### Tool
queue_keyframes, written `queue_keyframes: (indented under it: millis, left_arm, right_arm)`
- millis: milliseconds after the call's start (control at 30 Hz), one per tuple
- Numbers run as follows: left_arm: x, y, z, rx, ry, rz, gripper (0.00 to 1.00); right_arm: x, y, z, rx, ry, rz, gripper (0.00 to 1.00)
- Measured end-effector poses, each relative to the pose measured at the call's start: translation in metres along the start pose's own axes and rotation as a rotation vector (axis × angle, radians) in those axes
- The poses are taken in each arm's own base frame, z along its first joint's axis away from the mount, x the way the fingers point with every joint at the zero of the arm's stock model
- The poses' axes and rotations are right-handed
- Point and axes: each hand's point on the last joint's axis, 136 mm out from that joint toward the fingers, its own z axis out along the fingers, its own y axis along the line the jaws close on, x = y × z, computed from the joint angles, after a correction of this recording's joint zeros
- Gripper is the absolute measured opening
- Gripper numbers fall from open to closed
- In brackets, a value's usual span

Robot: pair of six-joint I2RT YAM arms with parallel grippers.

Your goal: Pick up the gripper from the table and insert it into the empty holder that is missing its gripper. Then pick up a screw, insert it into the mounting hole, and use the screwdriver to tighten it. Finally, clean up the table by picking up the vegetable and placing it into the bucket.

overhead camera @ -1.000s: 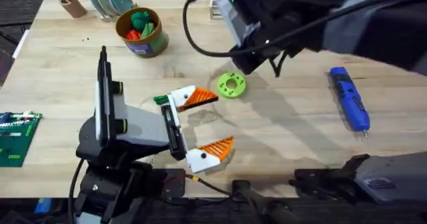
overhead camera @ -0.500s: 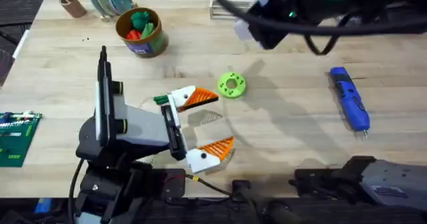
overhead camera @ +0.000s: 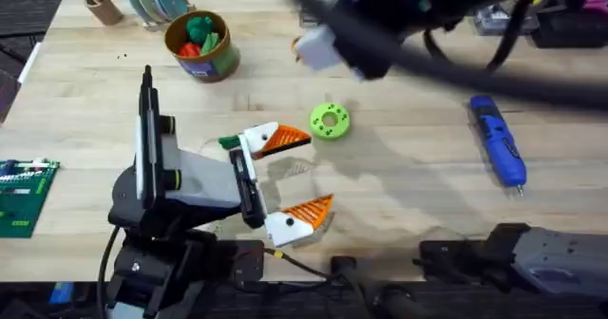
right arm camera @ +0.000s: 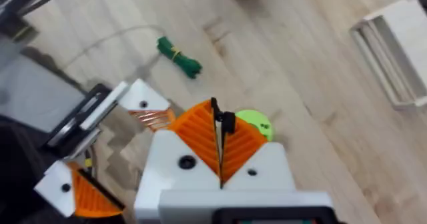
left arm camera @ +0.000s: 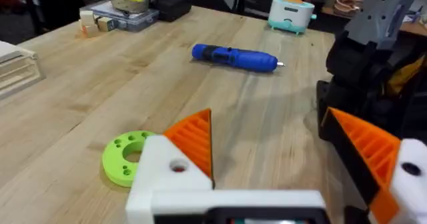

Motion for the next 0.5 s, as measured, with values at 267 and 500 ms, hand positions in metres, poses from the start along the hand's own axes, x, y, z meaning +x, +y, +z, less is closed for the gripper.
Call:
queue_keyframes:
  millis: [267, 500]
  left_arm:
    - [0.000, 0.000, 0.000, 0.000, 0.000, 0.000, 0.993]
    - [0.000, 0.000, 0.000, 0.000, 0.000, 0.000, 0.993]
  right_arm:
    - [0.013, 0.041, 0.022, -0.101, 0.153, -0.067, 0.008]
    - [0.010, 0.067, 0.036, -0.150, 0.182, -0.122, 0.008]
